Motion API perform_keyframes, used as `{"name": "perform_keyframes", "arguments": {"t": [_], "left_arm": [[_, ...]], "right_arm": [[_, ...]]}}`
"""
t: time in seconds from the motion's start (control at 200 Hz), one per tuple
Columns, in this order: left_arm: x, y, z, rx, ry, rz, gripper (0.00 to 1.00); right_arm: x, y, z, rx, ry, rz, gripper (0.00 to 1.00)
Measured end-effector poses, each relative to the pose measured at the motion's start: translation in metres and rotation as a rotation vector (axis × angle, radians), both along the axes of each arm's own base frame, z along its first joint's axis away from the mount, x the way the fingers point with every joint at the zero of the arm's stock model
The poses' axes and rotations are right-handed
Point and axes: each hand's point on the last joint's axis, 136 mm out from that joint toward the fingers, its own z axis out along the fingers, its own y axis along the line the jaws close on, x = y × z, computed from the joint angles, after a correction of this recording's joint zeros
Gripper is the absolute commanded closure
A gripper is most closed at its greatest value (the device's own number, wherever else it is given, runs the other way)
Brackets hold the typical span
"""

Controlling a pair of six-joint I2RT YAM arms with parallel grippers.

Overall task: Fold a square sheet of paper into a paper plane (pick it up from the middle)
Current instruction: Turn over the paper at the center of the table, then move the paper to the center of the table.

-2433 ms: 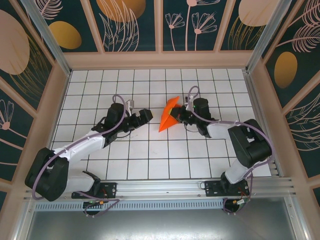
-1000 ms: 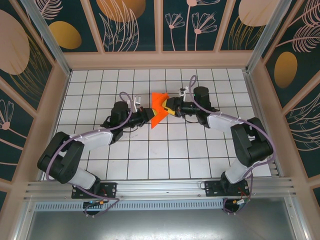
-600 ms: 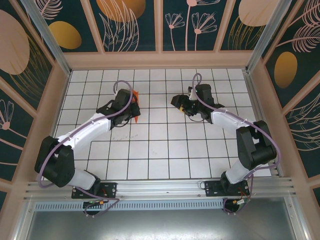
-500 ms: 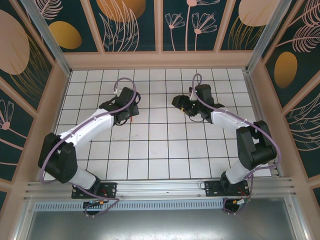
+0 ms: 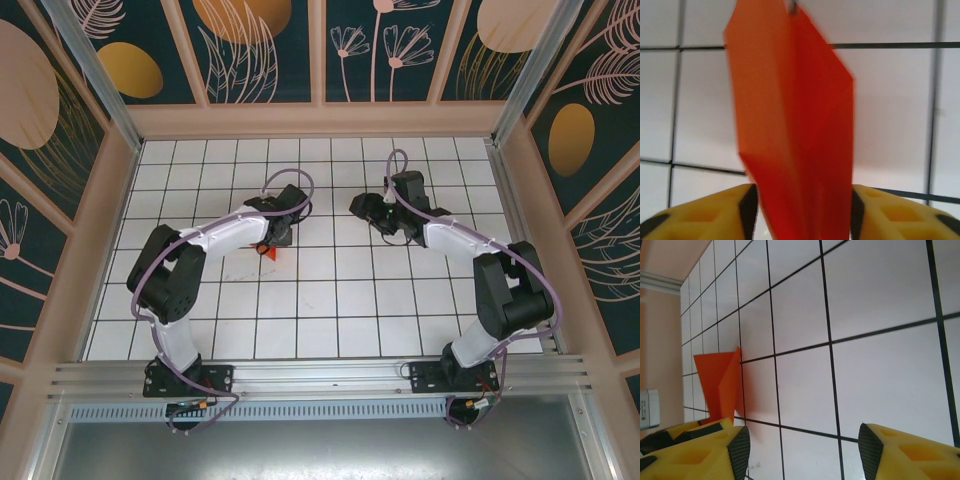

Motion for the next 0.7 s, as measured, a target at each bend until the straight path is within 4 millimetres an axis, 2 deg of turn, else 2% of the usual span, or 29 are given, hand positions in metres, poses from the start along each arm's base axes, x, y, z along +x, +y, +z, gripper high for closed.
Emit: {"name": "perform_keyframes", "arguments": {"t": [0.115,0.195,0.265,0.41,0.51,0.61,0.696], "left_arm": [[0.002,-0.014,0.014,-0.121,-0.037,-0.038,0.2],[0.004,-0.011,0.031,-0.212,-0.083,-0.036,0.14],[0.007,0.001,0.05,-0.284,-0.138,-0.009,0.09],[0.01,0.037,0.078,-0.35,-0.255,0.084,0.03],[0.004,0.054,0.077,-0.367,-0.28,0.138,0.02],[-0.008,0.072,0.061,-0.37,-0.265,0.199,0.01],[-0.019,0.088,0.048,-0.369,-0.246,0.257,0.02]], "right_arm": [[-0.007,0.003,-0.009,0.01,0.027,0.002,0.43],[-0.012,0.016,-0.008,0.019,0.024,0.026,0.48],[-0.021,0.037,-0.009,0.022,0.023,0.075,0.56],[-0.044,0.102,-0.019,0.012,0.027,0.209,0.72],[-0.055,0.149,-0.024,0.009,0.024,0.287,0.78],[-0.059,0.189,-0.03,0.006,0.014,0.347,0.81],[-0.056,0.215,-0.035,0.004,0.008,0.374,0.83]]}}
